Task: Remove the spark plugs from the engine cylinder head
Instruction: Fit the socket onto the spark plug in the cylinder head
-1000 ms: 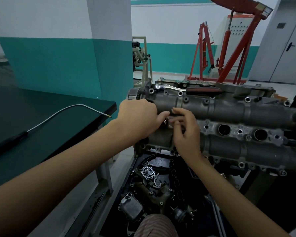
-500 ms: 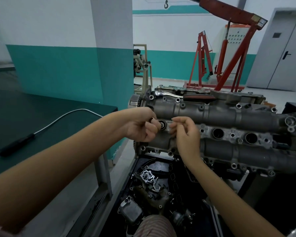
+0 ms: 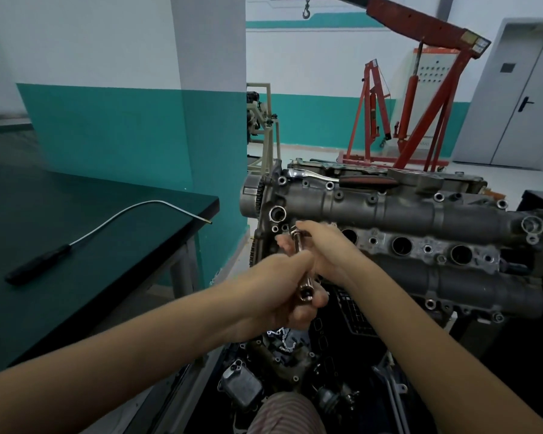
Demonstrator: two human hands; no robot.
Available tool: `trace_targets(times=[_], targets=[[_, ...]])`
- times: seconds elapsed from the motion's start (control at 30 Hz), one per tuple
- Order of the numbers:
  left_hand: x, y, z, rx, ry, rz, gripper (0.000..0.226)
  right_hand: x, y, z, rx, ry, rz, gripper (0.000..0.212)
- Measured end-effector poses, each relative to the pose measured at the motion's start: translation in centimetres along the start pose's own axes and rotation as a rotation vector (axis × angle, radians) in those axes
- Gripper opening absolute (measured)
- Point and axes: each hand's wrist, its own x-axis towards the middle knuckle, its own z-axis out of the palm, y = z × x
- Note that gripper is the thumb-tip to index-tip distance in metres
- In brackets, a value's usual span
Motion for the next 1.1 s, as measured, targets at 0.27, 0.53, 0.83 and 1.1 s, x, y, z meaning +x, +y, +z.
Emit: trace_targets(times=[0.27, 0.53, 0.83, 1.1], targets=[[0.4, -2.4, -0.2, 0.137, -0.019, 0.0, 0.014, -0.3, 1.4, -0.3, 0.255, 0.031, 0.082, 0.021], [0.8, -2.7, -1.1, -0.099, 0.146, -0.091, 0.014, -0.8, 0.9, -0.4, 0.357, -0.013, 0.122, 0.02], [2.5, -1.9, -4.5, 0.43, 0.43, 0.164, 0.028, -0.9, -1.0, -0.9, 0.005, -0.11, -0.112, 0.017], [5.7, 8.1, -7.4, 1.148, 0.411, 0.6, 0.014, -0.8, -10.3, -3.4, -0.389, 0.115, -0.542, 0.044]])
